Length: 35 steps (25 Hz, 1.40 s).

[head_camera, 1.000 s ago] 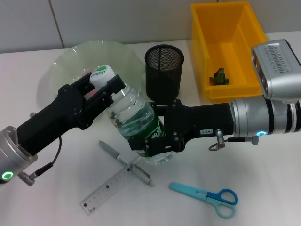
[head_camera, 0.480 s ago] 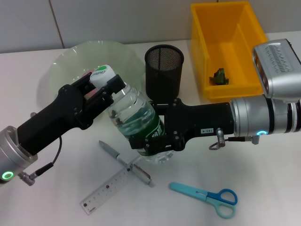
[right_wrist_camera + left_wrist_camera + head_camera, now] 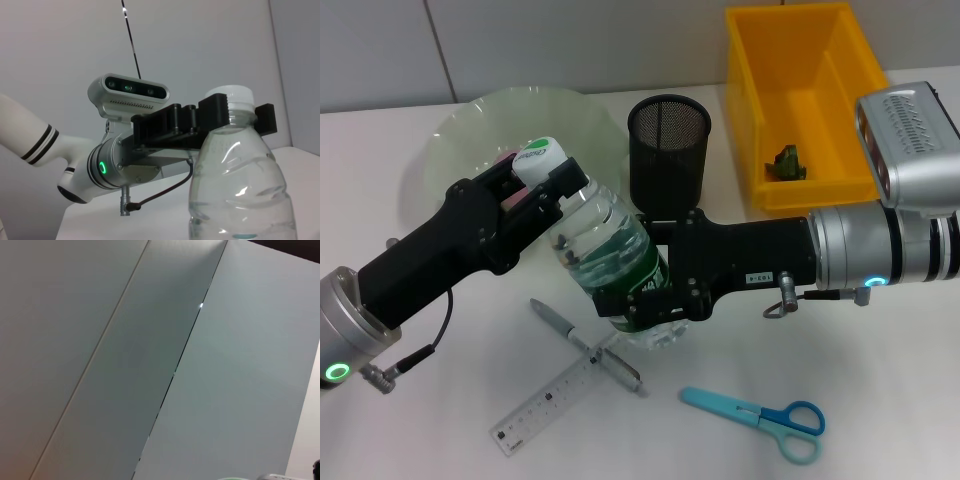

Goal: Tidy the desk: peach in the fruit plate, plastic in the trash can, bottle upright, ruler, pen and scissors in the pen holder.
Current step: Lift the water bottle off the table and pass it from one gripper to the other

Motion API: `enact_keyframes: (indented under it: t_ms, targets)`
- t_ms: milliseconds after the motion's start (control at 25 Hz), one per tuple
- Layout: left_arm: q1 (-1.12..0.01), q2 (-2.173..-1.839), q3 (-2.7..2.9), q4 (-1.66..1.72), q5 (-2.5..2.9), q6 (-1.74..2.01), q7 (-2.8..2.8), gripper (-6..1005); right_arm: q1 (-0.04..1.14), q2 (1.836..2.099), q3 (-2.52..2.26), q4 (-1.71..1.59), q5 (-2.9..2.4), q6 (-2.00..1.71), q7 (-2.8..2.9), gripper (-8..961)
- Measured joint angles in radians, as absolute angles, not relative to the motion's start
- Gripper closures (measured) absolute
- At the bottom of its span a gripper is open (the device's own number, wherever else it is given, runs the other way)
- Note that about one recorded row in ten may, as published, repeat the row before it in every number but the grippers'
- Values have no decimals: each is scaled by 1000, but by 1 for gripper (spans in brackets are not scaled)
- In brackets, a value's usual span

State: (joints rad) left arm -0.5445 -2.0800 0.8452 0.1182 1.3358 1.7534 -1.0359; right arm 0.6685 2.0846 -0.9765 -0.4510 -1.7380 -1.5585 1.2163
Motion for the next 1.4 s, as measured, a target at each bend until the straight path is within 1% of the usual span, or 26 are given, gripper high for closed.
enact_keyframes:
  t_ms: [320,520,960,1160,1400]
  targets:
    - [-545,-2079,845,118,1336,1753,-1040,548,667,2085,-978,-451,-1737,-1559,1216,164]
    - [-545,-2079,845,118,1336,1750,-1045,522,666,2085,-978,-451,-1737,-1559,1216,163]
    - [-540,-2078,843,118,1336,1748,-1049,261,664,2085,-976,-451,-1737,-1560,1216,159]
    - [-542,-2078,845,118,1341,1749,-1049,209,666,2085,-977,-451,-1737,-1559,1216,157]
    - [-541,-2078,845,118,1342,1753,-1049,214,669,2085,-976,-451,-1737,-1559,1216,156]
